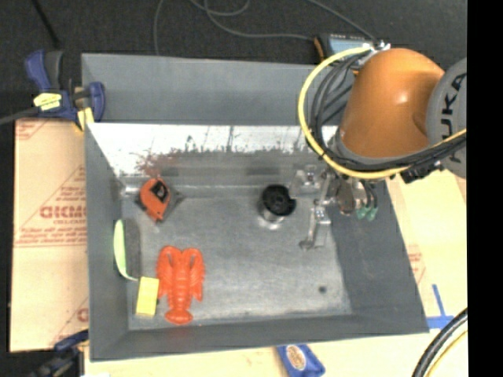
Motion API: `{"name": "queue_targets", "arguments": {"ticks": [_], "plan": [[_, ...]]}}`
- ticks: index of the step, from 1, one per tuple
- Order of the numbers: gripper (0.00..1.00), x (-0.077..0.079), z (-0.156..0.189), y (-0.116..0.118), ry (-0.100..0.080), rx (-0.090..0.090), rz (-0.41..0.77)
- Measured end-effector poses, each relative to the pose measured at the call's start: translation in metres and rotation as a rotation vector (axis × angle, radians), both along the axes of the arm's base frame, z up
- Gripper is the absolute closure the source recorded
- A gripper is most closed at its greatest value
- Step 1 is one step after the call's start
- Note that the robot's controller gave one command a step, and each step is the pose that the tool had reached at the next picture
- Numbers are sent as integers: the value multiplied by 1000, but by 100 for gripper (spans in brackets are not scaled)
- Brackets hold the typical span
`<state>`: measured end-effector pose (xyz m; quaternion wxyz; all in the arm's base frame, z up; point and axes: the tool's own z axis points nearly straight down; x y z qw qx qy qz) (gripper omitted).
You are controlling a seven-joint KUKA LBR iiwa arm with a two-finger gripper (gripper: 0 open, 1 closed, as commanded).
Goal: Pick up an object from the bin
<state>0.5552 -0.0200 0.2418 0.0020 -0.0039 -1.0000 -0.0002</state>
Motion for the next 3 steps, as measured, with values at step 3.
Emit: {"name": "queue_targets", "arguments": {"ticks": [3], "plan": [[0, 71, -81, -37, -9, 0, -48]]}}
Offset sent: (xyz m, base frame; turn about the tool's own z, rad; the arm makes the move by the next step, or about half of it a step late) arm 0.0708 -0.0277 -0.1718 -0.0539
